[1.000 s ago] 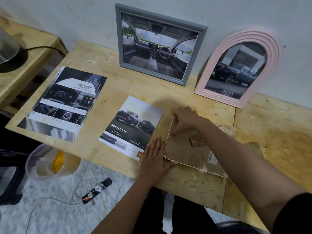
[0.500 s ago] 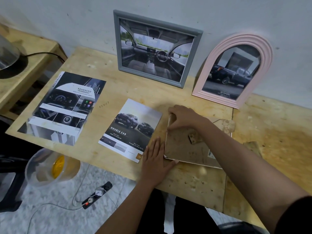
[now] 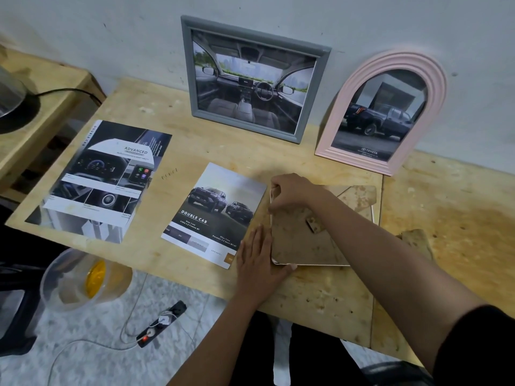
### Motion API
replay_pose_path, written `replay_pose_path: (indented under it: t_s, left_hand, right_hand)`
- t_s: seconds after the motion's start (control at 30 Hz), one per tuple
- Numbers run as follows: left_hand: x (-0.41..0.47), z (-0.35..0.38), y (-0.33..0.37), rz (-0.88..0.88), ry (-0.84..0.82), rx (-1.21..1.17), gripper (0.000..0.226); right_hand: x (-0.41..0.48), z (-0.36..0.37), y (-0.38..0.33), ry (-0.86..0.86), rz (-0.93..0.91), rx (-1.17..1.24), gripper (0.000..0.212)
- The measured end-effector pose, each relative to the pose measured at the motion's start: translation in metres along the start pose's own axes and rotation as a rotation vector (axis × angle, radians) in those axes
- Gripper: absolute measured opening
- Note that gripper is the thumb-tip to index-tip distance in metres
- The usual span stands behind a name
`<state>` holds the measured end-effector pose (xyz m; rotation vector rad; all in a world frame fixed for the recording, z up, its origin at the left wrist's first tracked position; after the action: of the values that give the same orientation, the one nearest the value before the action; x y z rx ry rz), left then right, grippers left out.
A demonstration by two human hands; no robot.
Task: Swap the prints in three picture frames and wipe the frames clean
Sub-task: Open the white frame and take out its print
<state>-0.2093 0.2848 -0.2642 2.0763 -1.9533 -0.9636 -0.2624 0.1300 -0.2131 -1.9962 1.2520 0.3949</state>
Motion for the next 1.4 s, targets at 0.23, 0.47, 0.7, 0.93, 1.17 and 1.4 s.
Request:
replay_pose_path:
  t_s: [0.23, 0.47, 0.7, 0.93, 1.17, 1.4]
  left_hand:
    - [0.001, -0.003, 0.002, -0.014, -0.028, 0.012, 0.109]
    - [0.001, -0.003, 0.003, -0.038, -0.075, 0.019, 0.115]
    - [0.001, 0.000, 0.004, -0.027, -0.100, 0.049, 0.112]
    - [0.003, 0.003, 0.003, -0.012, -0.094, 0.059, 0.107]
    - [0.000, 0.001, 0.006, -0.007, -0.107, 0.063, 0.108]
    - [-0.002, 0.003, 0.006, 0.013, -0.133, 0.100, 0.096]
  right_hand:
    - [-0.007, -0.004, -0.001, 0.106, -0.007, -0.054, 0.038]
    - [-0.007, -0.006, -0.002, 0.157, -0.036, -0.074, 0.032]
    - [-0.002, 0.000, 0.005, 0.142, -0.012, -0.074, 0.036]
    - [0.011, -0.009, 0.000, 0.081, 0.005, -0.086, 0.032]
    - [0.007, -0.030, -0.006, 0.130, 0.005, -0.058, 0.030]
    - [-0.044, -0.110, -0.009, 0.358, -0.010, 0.240, 0.037]
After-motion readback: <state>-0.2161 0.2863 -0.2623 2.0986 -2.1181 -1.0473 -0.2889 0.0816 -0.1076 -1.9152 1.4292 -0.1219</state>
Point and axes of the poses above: each hand's wrist, its own x-axis towards the middle knuckle, its own z-axis out of the palm, y = z × x, the point moved 9 cm from there along x, towards the middle knuckle, and after that the axes turned 7 degrees about -y, right-handed, at the moved point
